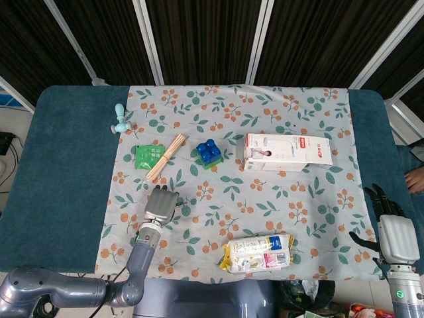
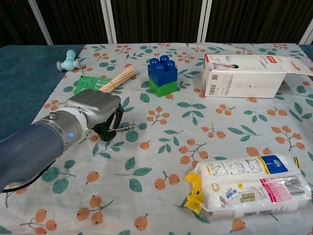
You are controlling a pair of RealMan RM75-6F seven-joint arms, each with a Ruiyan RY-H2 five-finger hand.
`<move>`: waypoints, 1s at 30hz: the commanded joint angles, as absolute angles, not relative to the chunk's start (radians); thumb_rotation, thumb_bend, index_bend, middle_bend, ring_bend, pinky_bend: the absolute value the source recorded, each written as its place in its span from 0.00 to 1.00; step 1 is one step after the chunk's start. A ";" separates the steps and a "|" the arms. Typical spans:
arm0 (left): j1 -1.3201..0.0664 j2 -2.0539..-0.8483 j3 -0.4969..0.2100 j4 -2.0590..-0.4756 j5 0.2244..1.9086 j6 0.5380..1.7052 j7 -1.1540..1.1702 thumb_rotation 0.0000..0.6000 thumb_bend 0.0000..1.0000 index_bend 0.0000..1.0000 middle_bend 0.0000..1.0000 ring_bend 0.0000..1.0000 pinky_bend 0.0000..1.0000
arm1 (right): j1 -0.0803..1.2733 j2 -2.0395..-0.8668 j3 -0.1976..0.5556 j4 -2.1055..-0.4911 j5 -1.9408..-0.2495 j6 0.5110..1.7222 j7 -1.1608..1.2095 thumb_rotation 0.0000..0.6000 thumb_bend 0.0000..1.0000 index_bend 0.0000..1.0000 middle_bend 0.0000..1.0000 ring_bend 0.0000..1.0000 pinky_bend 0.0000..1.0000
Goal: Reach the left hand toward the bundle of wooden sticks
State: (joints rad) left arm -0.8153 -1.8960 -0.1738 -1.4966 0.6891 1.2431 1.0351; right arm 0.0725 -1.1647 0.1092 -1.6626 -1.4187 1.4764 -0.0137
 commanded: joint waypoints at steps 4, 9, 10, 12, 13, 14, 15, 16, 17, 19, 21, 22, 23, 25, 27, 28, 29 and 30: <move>-0.815 -1.872 -0.195 -1.525 0.691 1.256 1.028 1.00 0.58 0.56 0.59 0.29 0.34 | 0.073 -1.164 0.110 -1.664 -1.418 1.476 -0.013 1.00 0.05 0.13 0.10 0.22 0.21; -0.815 -1.829 -0.221 -1.573 0.707 1.252 0.995 1.00 0.58 0.56 0.59 0.29 0.34 | 0.072 -1.164 0.110 -1.665 -1.418 1.478 -0.015 1.00 0.05 0.13 0.10 0.22 0.21; -0.816 -1.819 -0.225 -1.584 0.712 1.250 0.991 1.00 0.58 0.57 0.59 0.29 0.34 | 0.072 -1.164 0.110 -1.665 -1.417 1.478 -0.015 1.00 0.05 0.13 0.10 0.22 0.21; -0.821 -1.797 -0.233 -1.607 0.723 1.244 0.983 1.00 0.58 0.57 0.59 0.29 0.34 | 0.071 -1.164 0.110 -1.666 -1.416 1.478 -0.016 1.00 0.05 0.13 0.10 0.22 0.21; -0.824 -1.785 -0.235 -1.619 0.730 1.245 0.985 1.00 0.58 0.57 0.59 0.29 0.34 | 0.071 -1.164 0.110 -1.666 -1.416 1.478 -0.016 1.00 0.05 0.13 0.10 0.22 0.21; -0.828 -1.769 -0.237 -1.635 0.743 1.247 0.988 1.00 0.58 0.57 0.59 0.29 0.34 | 0.071 -1.164 0.111 -1.667 -1.416 1.479 -0.017 1.00 0.05 0.13 0.10 0.22 0.21; -0.831 -1.757 -0.237 -1.646 0.754 1.248 0.990 1.00 0.58 0.57 0.59 0.29 0.34 | 0.071 -1.164 0.111 -1.667 -1.416 1.479 -0.017 1.00 0.05 0.13 0.10 0.22 0.21; -0.834 -1.744 -0.237 -1.658 0.763 1.249 0.994 1.00 0.58 0.57 0.59 0.29 0.34 | 0.071 -1.164 0.111 -1.667 -1.416 1.480 -0.017 1.00 0.05 0.13 0.10 0.22 0.21; -0.837 -1.731 -0.239 -1.671 0.769 1.251 0.998 1.00 0.58 0.57 0.59 0.29 0.34 | 0.071 -1.164 0.110 -1.668 -1.416 1.480 -0.018 1.00 0.05 0.13 0.10 0.22 0.21; -0.840 -1.712 -0.243 -1.694 0.777 1.254 1.000 1.00 0.58 0.57 0.59 0.29 0.34 | 0.071 -1.164 0.110 -1.669 -1.416 1.480 -0.018 1.00 0.05 0.13 0.10 0.22 0.21; -0.846 -1.678 -0.248 -1.727 0.794 1.258 1.005 1.00 0.58 0.57 0.59 0.29 0.34 | 0.070 -1.164 0.110 -1.670 -1.418 1.481 -0.019 1.00 0.05 0.13 0.10 0.22 0.21; -0.848 -1.665 -0.249 -1.739 0.802 1.258 1.004 1.00 0.58 0.57 0.59 0.29 0.34 | 0.070 -1.164 0.110 -1.670 -1.418 1.482 -0.020 1.00 0.05 0.13 0.10 0.22 0.21; -0.849 -1.653 -0.249 -1.748 0.809 1.256 1.002 1.00 0.58 0.58 0.59 0.29 0.34 | 0.070 -1.164 0.110 -1.670 -1.418 1.483 -0.020 1.00 0.05 0.13 0.10 0.22 0.21; -0.853 -1.630 -0.250 -1.764 0.825 1.251 0.993 1.00 0.58 0.58 0.59 0.29 0.34 | 0.070 -1.164 0.110 -1.671 -1.418 1.483 -0.021 1.00 0.05 0.13 0.10 0.22 0.21; -0.856 -1.605 -0.244 -1.772 0.862 1.240 0.976 1.00 0.58 0.58 0.59 0.29 0.34 | 0.069 -1.164 0.110 -1.672 -1.417 1.482 -0.021 1.00 0.05 0.13 0.10 0.22 0.21; -0.857 -1.593 -0.239 -1.773 0.882 1.233 0.965 1.00 0.58 0.59 0.59 0.29 0.34 | 0.069 -1.164 0.110 -1.672 -1.416 1.482 -0.021 1.00 0.05 0.13 0.10 0.22 0.21; -0.857 -1.582 -0.233 -1.772 0.901 1.227 0.953 1.00 0.58 0.59 0.59 0.29 0.34 | 0.069 -1.164 0.110 -1.672 -1.416 1.482 -0.022 1.00 0.05 0.13 0.10 0.22 0.21; -0.855 -1.572 -0.228 -1.770 0.922 1.224 0.937 1.00 0.58 0.59 0.59 0.29 0.34 | 0.069 -1.165 0.110 -1.671 -1.416 1.481 -0.022 1.00 0.05 0.13 0.10 0.22 0.21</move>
State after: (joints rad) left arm -0.8539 -1.5952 -0.2384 -1.7668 0.8885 1.2360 0.9628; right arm 0.0695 -1.1645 0.1102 -1.6715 -1.4157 1.4812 -0.0219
